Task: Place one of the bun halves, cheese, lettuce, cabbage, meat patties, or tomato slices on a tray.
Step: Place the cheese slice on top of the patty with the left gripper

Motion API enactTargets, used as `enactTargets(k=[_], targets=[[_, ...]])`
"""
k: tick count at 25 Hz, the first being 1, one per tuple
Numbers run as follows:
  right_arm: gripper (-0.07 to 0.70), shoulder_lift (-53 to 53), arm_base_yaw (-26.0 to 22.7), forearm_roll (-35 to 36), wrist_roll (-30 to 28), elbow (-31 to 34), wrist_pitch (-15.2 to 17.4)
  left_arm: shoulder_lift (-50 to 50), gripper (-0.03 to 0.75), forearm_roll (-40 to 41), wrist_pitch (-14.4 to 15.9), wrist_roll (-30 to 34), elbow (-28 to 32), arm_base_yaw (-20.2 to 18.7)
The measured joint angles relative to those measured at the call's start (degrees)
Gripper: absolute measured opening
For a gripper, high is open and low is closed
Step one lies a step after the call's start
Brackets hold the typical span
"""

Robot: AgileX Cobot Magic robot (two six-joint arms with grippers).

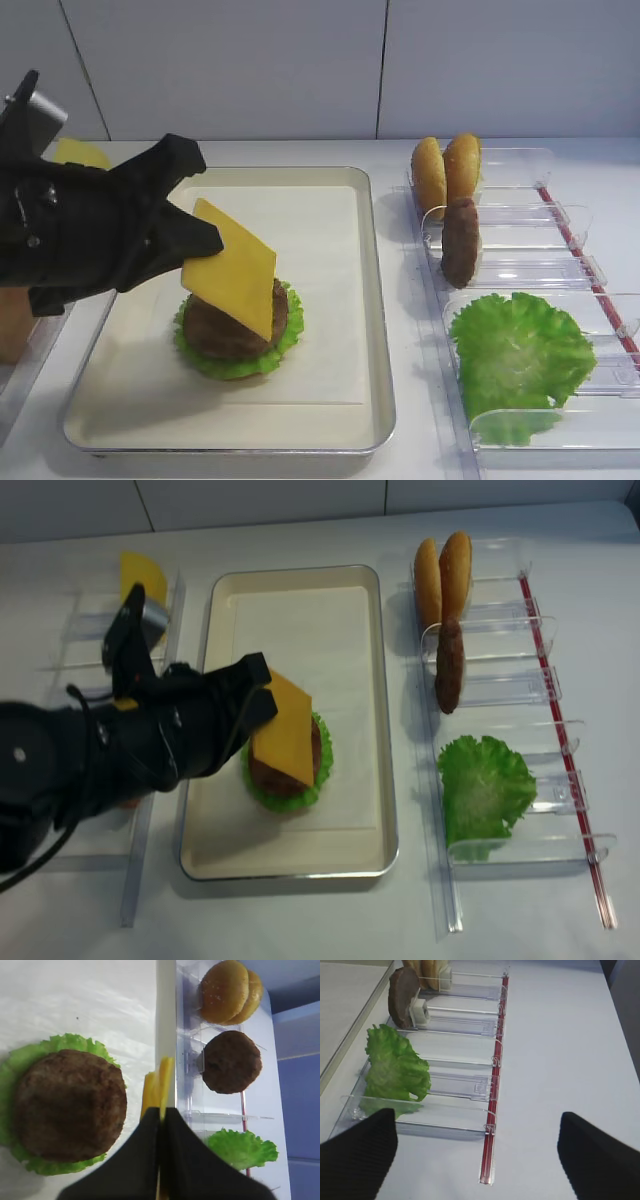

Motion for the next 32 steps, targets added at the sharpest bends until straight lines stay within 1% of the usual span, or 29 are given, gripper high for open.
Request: enactTargets(k=[4,6,13,18,21,27,30,32], targets=[[0.648,0.0,0.0,0.0,0.0,0.0,0.0,0.6,0.004,-2.7,-3.9,0.1,0.6,-1.5],[0.648,0.0,0.0,0.0,0.0,0.0,0.0,1.5,0.004,-3.0,-5.1,0.1,0.6,-2.0],[0.648,0.0,0.0,0.0,0.0,0.0,0.0,5.4,0.004,-5.9,-7.2,0.4,0.6,-2.2],[0.648,0.0,0.0,0.0,0.0,0.0,0.0,5.6,0.004,-7.8,-7.4,1.3,0.6,-2.2],[0.648,0.0,0.0,0.0,0.0,0.0,0.0,5.6,0.004,-9.8,-6.9,1.5,0.6,-2.2],[0.648,0.0,0.0,0.0,0.0,0.0,0.0,5.6,0.004,-11.6,-6.3,6.7,-1.8,-2.2],[0.648,0.0,0.0,0.0,0.0,0.0,0.0,6.4,0.004,-13.1,-6.4,8.3,-2.1,-2.2],[0.648,0.0,0.0,0.0,0.0,0.0,0.0,8.0,0.004,-13.6,-5.7,10.8,-2.1,-2.2]])
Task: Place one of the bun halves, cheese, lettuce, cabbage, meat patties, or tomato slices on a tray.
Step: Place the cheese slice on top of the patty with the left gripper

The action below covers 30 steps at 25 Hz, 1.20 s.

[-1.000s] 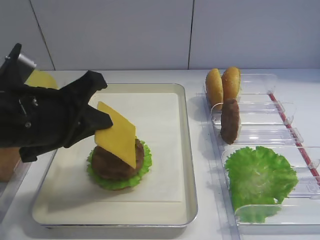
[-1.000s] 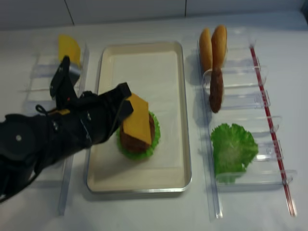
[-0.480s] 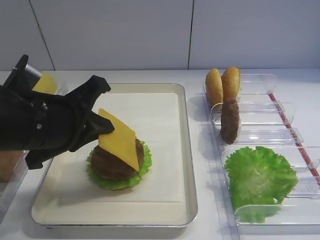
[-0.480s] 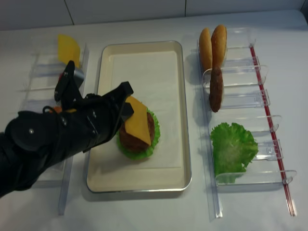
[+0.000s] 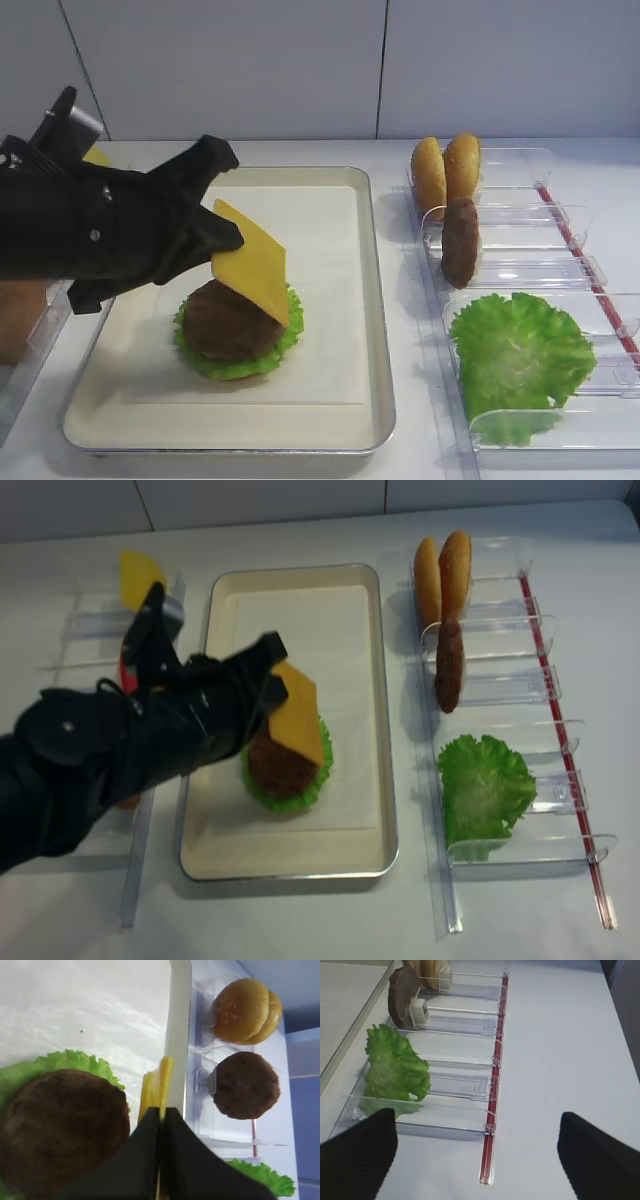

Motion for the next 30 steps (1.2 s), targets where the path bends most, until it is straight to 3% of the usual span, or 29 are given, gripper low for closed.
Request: enactTargets(k=[14,19,30], targets=[[0.648,0.0,0.0,0.0,0.0,0.0,0.0,2.3,0.004,-4.1,0.3,14.6,-0.1,0.1],[0.648,0.0,0.0,0.0,0.0,0.0,0.0,2.3,0.004,-4.2,2.0,20.0,-0.1,0.1],[0.648,0.0,0.0,0.0,0.0,0.0,0.0,2.3,0.004,-4.3,2.3,18.7,0.6,0.1]])
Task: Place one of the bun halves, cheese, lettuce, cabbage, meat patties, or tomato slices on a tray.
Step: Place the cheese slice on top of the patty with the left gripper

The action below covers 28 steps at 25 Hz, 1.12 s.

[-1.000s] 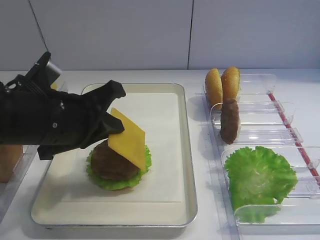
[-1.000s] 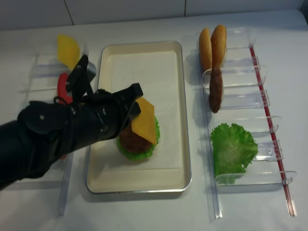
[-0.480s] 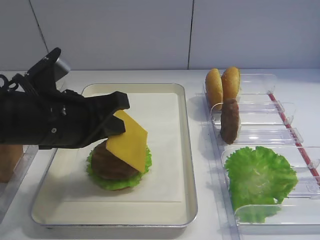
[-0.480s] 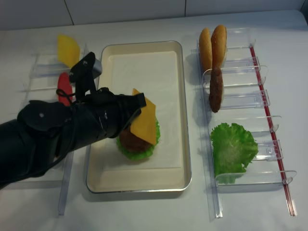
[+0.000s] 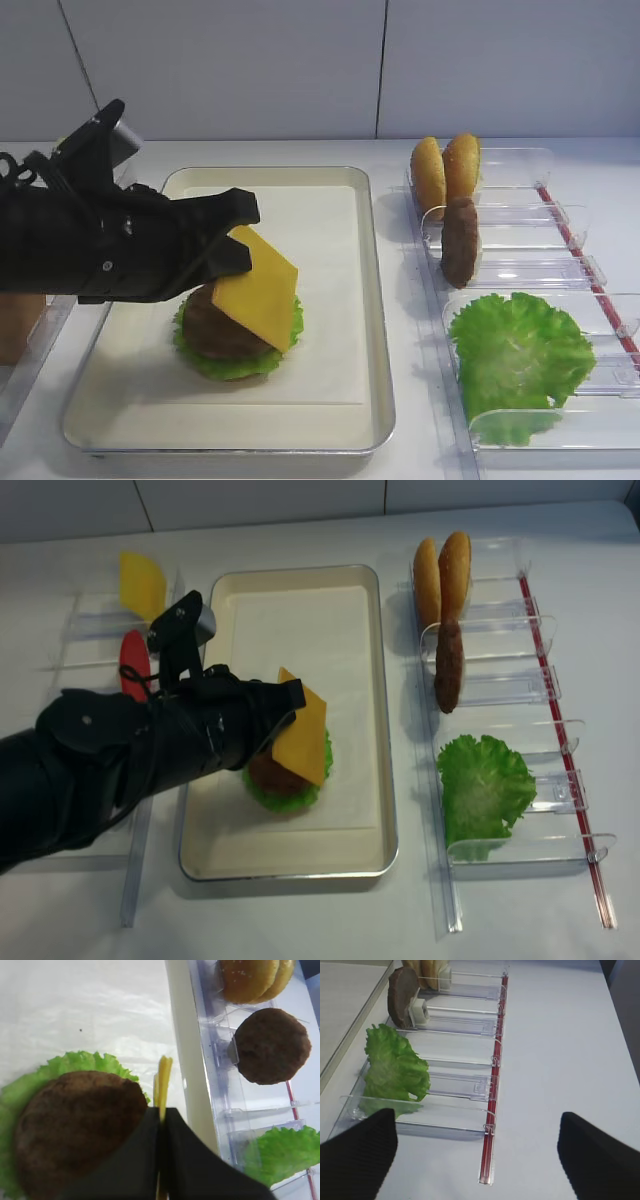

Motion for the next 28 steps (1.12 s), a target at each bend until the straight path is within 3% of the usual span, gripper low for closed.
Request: enactTargets(k=[12,28], targets=[[0.648,0.0,0.0,0.0,0.0,0.0,0.0,0.0,0.004,-0.9,-4.1,-1.6,1.7,0.0],[0.648,0.0,0.0,0.0,0.0,0.0,0.0,0.0,0.004,-0.9,-4.6,-1.1,1.9,0.0]])
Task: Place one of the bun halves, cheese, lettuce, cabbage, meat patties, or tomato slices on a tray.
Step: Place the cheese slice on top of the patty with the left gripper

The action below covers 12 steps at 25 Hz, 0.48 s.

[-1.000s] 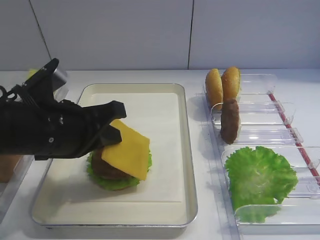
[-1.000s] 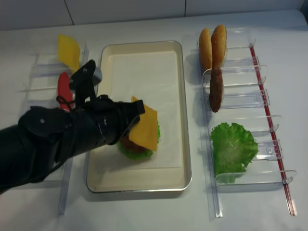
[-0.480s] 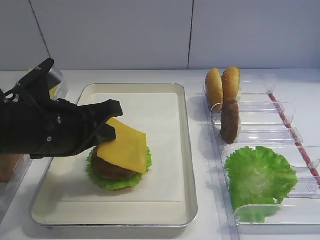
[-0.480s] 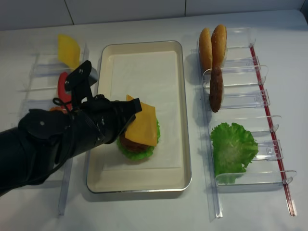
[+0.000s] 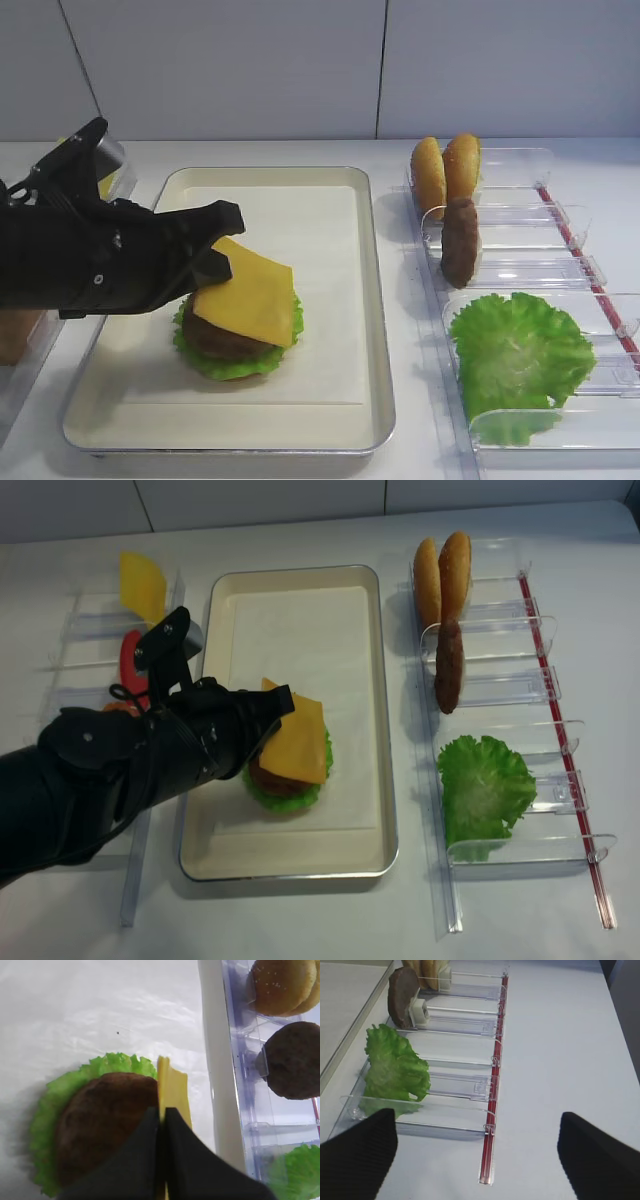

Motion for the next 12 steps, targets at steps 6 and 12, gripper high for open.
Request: enactTargets(k=[6,12], targets=[[0.648,0.0,0.0,0.0,0.0,0.0,0.0,0.0,0.004,0.0,-0.5,0.0,0.5,1.1],[0.648,0.0,0.0,0.0,0.0,0.0,0.0,0.0,0.004,-0.1,3.7,1.8,0.5,6.0]])
